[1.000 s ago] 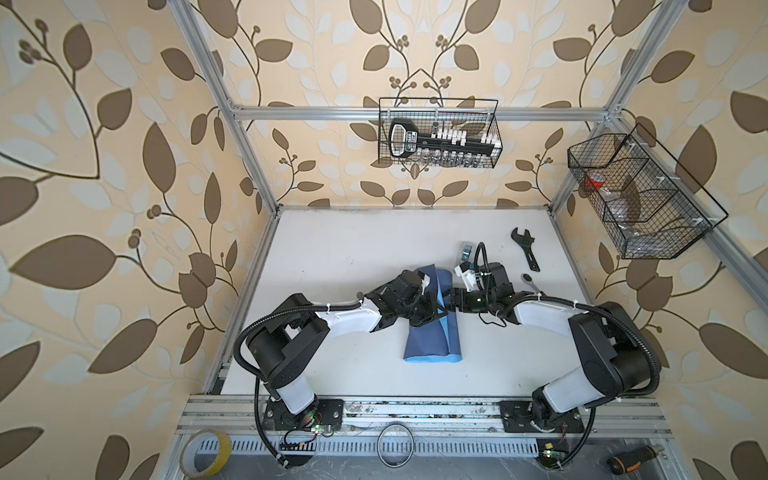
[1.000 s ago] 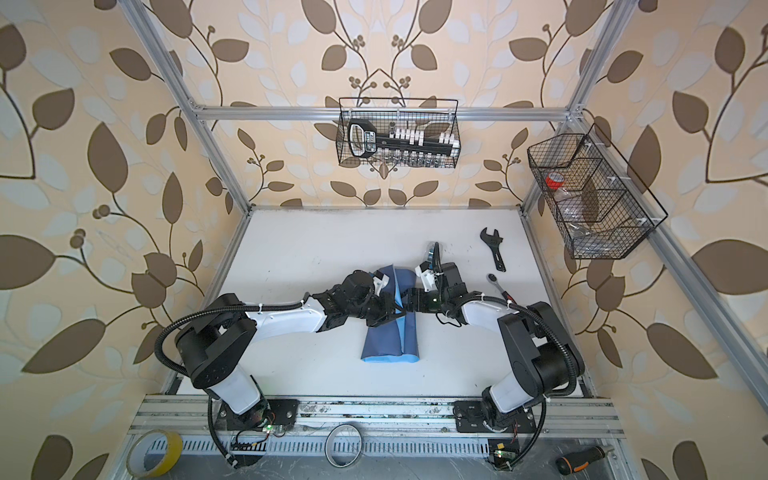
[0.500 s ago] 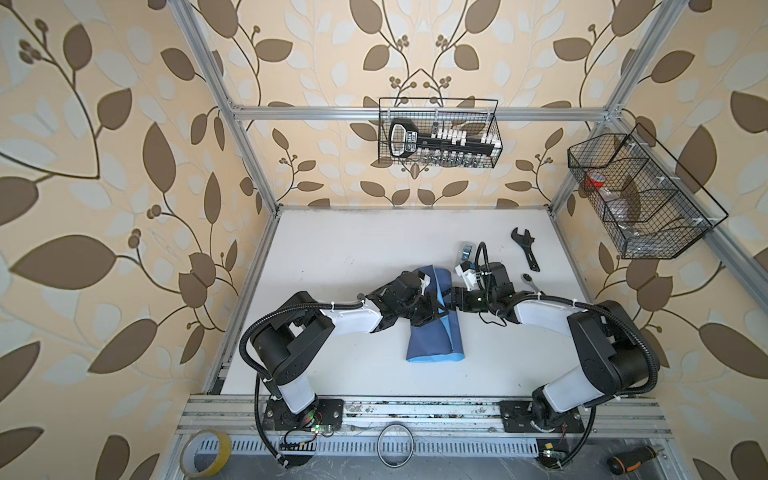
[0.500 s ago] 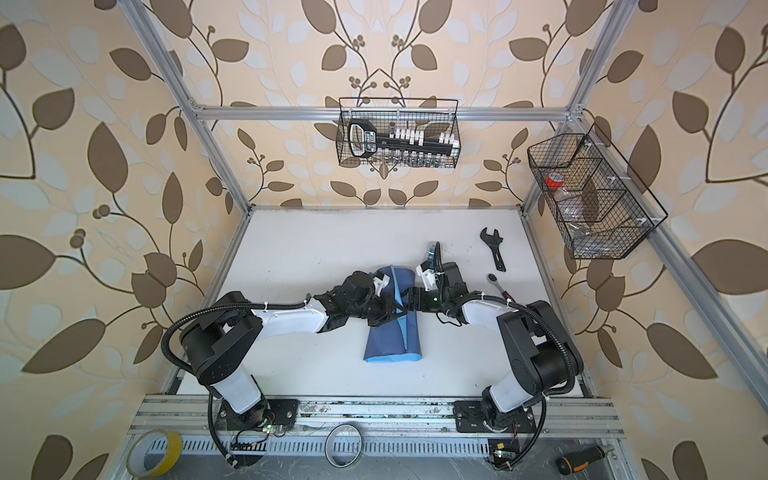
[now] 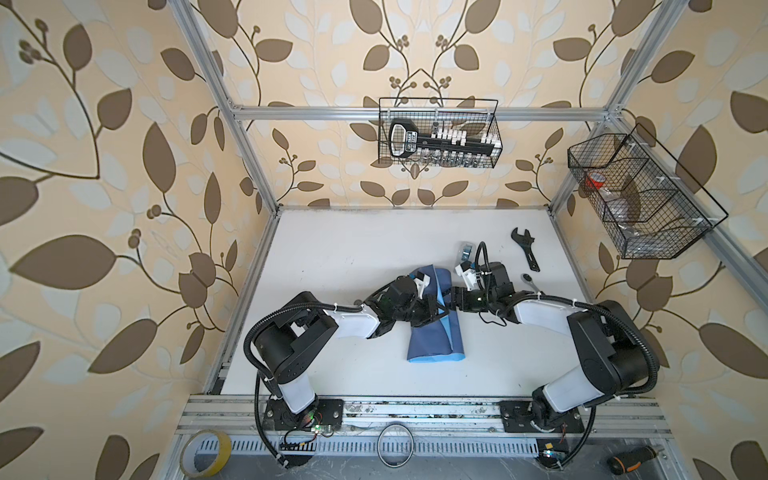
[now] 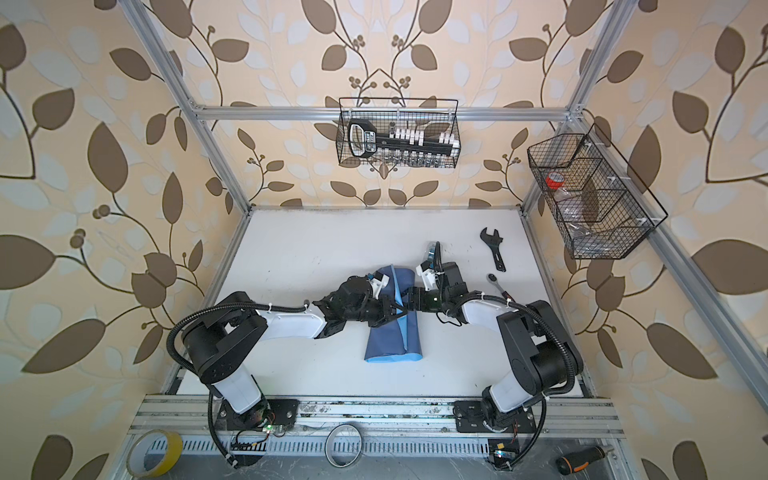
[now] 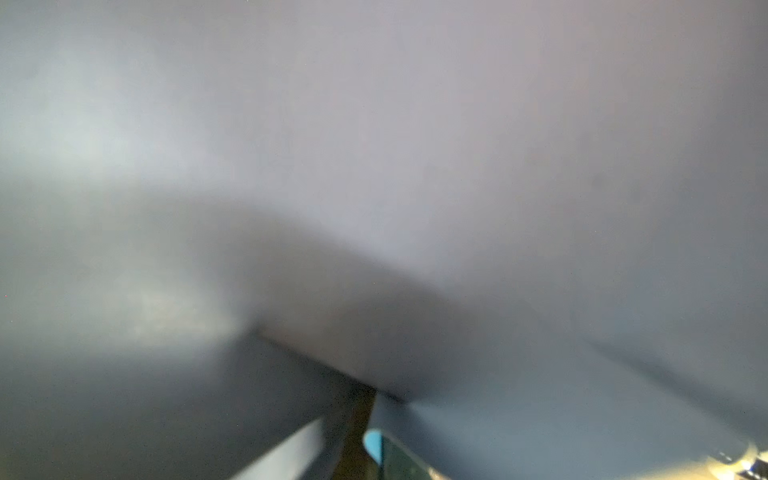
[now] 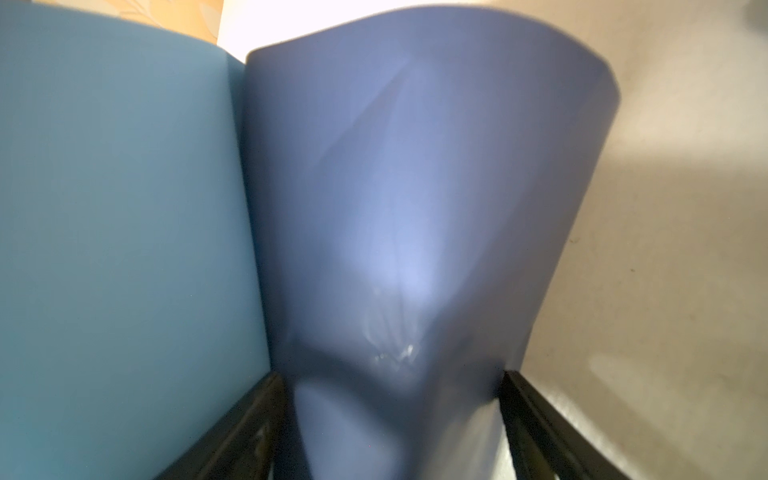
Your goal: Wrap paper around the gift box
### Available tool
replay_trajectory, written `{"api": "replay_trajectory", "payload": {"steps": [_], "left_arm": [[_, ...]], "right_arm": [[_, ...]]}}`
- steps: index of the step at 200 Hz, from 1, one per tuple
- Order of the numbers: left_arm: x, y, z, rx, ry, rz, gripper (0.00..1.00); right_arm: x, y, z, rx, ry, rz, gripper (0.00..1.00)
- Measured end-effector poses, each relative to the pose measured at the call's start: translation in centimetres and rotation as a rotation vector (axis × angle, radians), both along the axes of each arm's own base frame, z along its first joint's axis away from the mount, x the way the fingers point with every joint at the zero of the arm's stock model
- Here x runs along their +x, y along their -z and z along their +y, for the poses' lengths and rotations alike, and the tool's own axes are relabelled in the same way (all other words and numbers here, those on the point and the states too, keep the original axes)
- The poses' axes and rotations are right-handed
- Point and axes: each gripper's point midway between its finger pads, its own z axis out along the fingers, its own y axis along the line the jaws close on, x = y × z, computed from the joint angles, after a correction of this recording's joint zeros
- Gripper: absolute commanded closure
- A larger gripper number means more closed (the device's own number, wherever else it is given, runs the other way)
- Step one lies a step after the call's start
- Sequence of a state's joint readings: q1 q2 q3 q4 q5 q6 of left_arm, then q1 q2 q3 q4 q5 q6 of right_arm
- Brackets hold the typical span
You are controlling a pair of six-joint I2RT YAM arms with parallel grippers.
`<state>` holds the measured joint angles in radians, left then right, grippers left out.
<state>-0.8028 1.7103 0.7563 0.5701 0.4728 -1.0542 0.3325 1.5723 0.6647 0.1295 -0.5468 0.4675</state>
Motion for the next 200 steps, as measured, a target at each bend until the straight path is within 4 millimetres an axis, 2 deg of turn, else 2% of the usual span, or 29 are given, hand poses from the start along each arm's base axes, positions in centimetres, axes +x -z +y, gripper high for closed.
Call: {"api": "replay_trajectory", "payload": {"steps": [59,131,171,200], "left_arm": [[-0.1,-0.5,0.2,-0.051,0.005,-0.045,1.00],[0.1,-0.8,0.0,-0.080,0.006,-0.074,1.00],[0.1,-0.8,-0.1,-0.085,0.008,-0.079,0.91],[0.1,-0.5,-0.1,-0.083,0.013,-0.079,0.82]], "right_arm": [[0.1,-0.1,-0.2,-0.020,0.002,0.025,0.17],[0.9,-0.7,-1.3,-0.059,0.043,0.049,0.15],[1.9,-1.8,-1.9,-0.067,0.071,0.027,0.15],[2.8,-3.5,-3.6,-0.068,0.127,-0.014,0.15]]}}
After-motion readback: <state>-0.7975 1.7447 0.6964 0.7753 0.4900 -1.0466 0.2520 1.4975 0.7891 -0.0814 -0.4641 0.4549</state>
